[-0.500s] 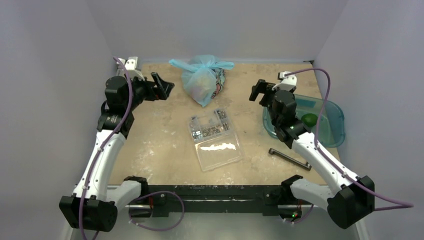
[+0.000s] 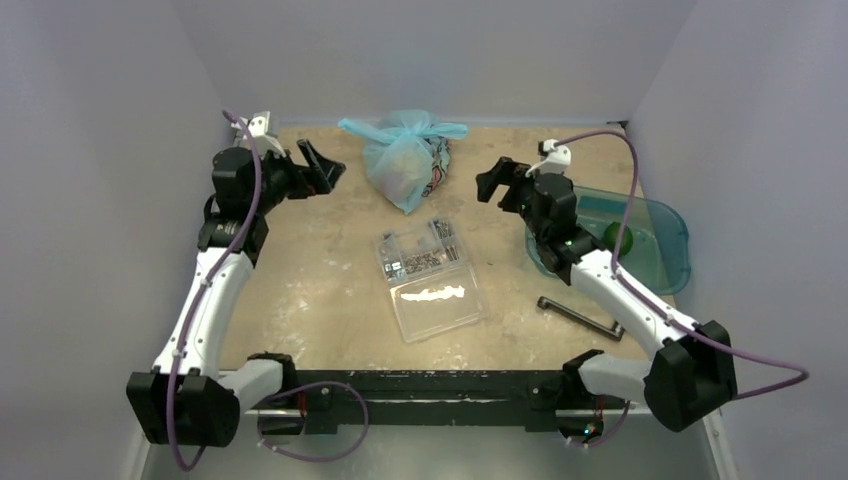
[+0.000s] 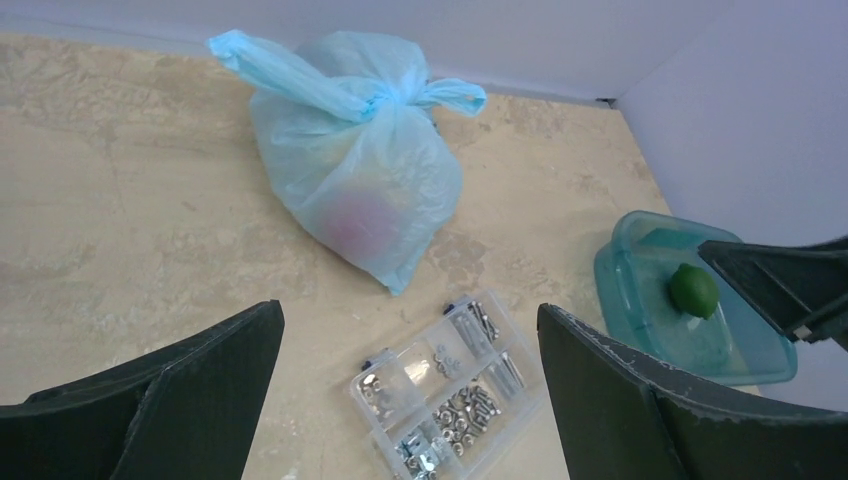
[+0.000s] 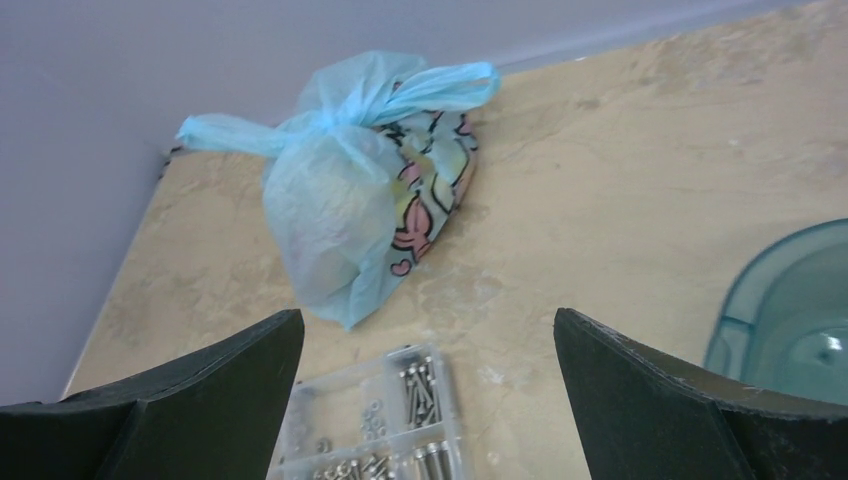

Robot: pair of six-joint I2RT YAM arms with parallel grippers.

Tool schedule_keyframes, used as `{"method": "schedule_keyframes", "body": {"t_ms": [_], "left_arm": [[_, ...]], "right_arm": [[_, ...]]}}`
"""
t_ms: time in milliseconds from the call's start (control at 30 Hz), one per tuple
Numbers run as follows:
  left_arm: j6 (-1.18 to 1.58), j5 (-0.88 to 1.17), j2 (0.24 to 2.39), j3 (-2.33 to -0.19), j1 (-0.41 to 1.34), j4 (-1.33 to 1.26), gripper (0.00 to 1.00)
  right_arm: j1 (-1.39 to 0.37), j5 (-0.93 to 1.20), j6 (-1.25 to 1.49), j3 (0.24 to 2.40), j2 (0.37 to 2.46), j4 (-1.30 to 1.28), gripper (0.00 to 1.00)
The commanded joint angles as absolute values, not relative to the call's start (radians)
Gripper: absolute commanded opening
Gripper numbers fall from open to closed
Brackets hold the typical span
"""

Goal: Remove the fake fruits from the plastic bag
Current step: Move the plastic bag to the center of the board.

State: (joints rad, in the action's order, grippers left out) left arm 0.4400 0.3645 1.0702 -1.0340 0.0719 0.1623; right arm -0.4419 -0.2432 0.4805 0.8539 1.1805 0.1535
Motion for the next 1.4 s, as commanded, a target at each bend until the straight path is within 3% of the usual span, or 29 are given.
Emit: {"method": "schedule_keyframes", "body": {"t_ms": [0,267,500,733,967,1233,1367], "left_arm": [[0.456,0.440,1.155,-1.086,0.010,0.178,1.00],[0.405,0.333,1.162,-1.067,0.027,0.177,1.00],[0.360,0.352,1.218,-1.101,0.060,0.217,0.91],[0.262,0.307,1.246,-1.142,0.123,0.303,0.94],[0.165,0.376,1.248,-1.149,0.139,0.342,0.93],[0.123,0.256,1.281,-1.223,0.142,0.432,0.97],[0.117,0.217,1.363,-1.363,0.144,0.541,1.00]], "right_arm": [[-0.438,-0.045,0.537,0.906,1.252,0.246,0.99],[-0.442,0.155,0.589,1.084,1.577,0.403,0.99],[-0.462,0.180,0.586,1.371,1.908,0.431,0.99],[-0.470,0.174,0.575,1.537,2.092,0.434,0.95],[-0.489,0.259,0.530,1.618,2.214,0.472,0.74],[-0.546,0.385,0.563,1.580,2.260,0.627,0.27],[-0.601,0.405,0.594,1.577,2.258,0.657,0.21]]}}
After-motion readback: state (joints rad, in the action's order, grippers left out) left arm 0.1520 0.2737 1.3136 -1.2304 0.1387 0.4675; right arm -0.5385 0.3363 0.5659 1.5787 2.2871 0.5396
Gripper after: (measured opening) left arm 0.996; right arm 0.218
